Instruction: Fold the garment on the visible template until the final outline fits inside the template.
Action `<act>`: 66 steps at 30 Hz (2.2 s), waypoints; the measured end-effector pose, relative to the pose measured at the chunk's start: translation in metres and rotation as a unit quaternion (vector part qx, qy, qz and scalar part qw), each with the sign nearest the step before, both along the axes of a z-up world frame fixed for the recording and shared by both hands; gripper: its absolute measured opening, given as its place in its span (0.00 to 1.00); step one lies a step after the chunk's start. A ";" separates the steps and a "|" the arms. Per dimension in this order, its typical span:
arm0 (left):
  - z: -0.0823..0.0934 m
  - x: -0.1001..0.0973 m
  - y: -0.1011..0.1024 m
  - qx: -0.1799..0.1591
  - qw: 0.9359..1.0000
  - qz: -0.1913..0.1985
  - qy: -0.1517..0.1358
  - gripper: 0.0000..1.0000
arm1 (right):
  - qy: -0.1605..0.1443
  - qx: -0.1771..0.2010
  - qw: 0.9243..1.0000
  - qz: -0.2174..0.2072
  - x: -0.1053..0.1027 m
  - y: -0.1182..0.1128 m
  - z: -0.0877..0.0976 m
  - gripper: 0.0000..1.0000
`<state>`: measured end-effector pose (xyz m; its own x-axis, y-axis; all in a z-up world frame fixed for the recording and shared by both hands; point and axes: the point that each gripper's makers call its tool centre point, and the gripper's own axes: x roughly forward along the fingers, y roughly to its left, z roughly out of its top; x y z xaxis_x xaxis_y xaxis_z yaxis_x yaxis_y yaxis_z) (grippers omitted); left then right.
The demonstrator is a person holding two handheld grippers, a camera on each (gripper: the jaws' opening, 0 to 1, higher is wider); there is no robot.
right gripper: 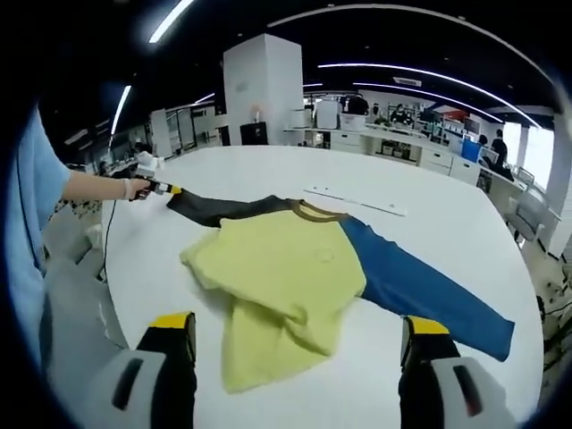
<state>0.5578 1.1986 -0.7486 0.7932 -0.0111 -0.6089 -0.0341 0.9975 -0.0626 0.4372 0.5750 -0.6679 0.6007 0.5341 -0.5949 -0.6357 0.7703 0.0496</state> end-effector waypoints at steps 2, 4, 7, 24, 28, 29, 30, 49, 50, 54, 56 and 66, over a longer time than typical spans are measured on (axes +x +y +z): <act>-0.003 0.000 0.004 -0.010 1.000 0.015 0.002 0.00 | 0.002 -0.002 1.000 -0.001 -0.001 0.000 -0.002 0.96; -0.007 -0.001 0.008 -0.005 1.000 0.019 0.008 0.00 | 0.005 -0.001 1.000 -0.004 -0.002 0.001 -0.004 0.96; -0.009 -0.004 0.011 -0.005 1.000 0.025 0.011 0.00 | 0.009 -0.001 1.000 -0.003 -0.003 0.004 -0.008 0.96; -0.006 -0.016 0.005 0.013 1.000 0.000 -0.004 0.04 | 0.025 0.009 1.000 0.007 -0.008 0.015 -0.017 0.96; 0.002 -0.014 0.006 0.043 0.999 -0.012 -0.018 0.34 | 0.023 0.010 1.000 0.004 -0.008 0.011 -0.015 0.96; 0.005 -0.015 0.003 0.046 0.999 -0.017 -0.018 0.37 | 0.022 0.012 1.000 0.002 -0.009 0.010 -0.014 0.96; 0.009 -0.016 0.000 0.046 0.998 -0.021 -0.025 0.39 | 0.022 0.013 1.000 0.001 -0.009 0.010 -0.014 0.96; 0.072 -0.051 -0.075 0.068 0.984 -0.143 -0.076 0.74 | 0.011 0.002 1.000 0.010 -0.053 0.007 -0.020 0.84; 0.077 -0.055 -0.082 0.063 0.984 -0.145 -0.081 0.74 | 0.009 0.006 1.000 0.006 -0.056 0.006 -0.021 0.83; 0.090 -0.066 -0.106 0.072 0.978 -0.175 -0.089 0.73 | 0.020 0.015 1.000 0.009 -0.069 0.010 -0.030 0.68; 0.095 -0.071 -0.120 0.075 0.974 -0.193 -0.091 0.72 | 0.032 0.016 0.999 0.021 -0.077 0.015 -0.035 0.67; 0.102 -0.108 -0.188 0.043 0.965 -0.241 -0.097 0.69 | 0.029 -0.003 0.999 0.044 -0.084 0.016 -0.042 0.63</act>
